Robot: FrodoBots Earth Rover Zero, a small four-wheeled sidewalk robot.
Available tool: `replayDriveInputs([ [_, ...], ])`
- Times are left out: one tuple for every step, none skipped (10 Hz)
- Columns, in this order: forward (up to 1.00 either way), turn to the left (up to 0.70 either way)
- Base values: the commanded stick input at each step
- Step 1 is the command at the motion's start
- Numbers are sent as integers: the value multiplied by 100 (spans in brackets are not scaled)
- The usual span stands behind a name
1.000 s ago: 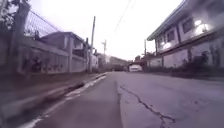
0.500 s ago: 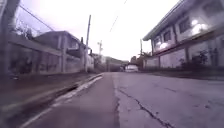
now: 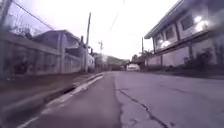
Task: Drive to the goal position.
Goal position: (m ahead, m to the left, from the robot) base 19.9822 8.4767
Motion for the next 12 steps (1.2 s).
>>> replayDriveInputs([
  [70, -24],
  [70, 0],
  [70, 0],
  [70, 0],
  [70, 0],
  [70, 0],
  [70, 0],
  [70, 0],
  [70, 0],
  [70, 0],
  [70, 0],
  [70, 0],
])
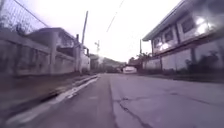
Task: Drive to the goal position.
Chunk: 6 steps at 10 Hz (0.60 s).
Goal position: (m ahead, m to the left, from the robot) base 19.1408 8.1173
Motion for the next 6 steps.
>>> replayDriveInputs([
  [70, 0],
  [70, 0],
  [70, -4],
  [70, -23],
  [70, -33],
  [70, -32],
])
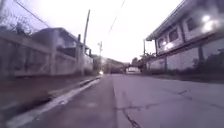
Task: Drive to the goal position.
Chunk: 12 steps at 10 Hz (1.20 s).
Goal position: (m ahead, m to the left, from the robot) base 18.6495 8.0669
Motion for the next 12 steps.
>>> replayDriveInputs([
  [70, -16],
  [70, -1],
  [70, 0],
  [70, 0],
  [70, 0],
  [70, 0],
  [70, 0],
  [70, 0],
  [70, 3],
  [70, 35],
  [70, 35],
  [70, 19],
])
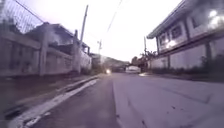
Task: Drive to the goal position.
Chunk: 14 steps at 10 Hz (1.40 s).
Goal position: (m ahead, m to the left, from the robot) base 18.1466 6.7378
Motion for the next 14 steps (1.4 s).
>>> replayDriveInputs([
  [70, 0],
  [70, 0],
  [70, 0],
  [70, 0],
  [70, 0],
  [70, 0],
  [70, 0],
  [70, 0],
  [70, 0],
  [70, -6],
  [70, -9],
  [70, -6],
  [70, 0],
  [70, 0],
])
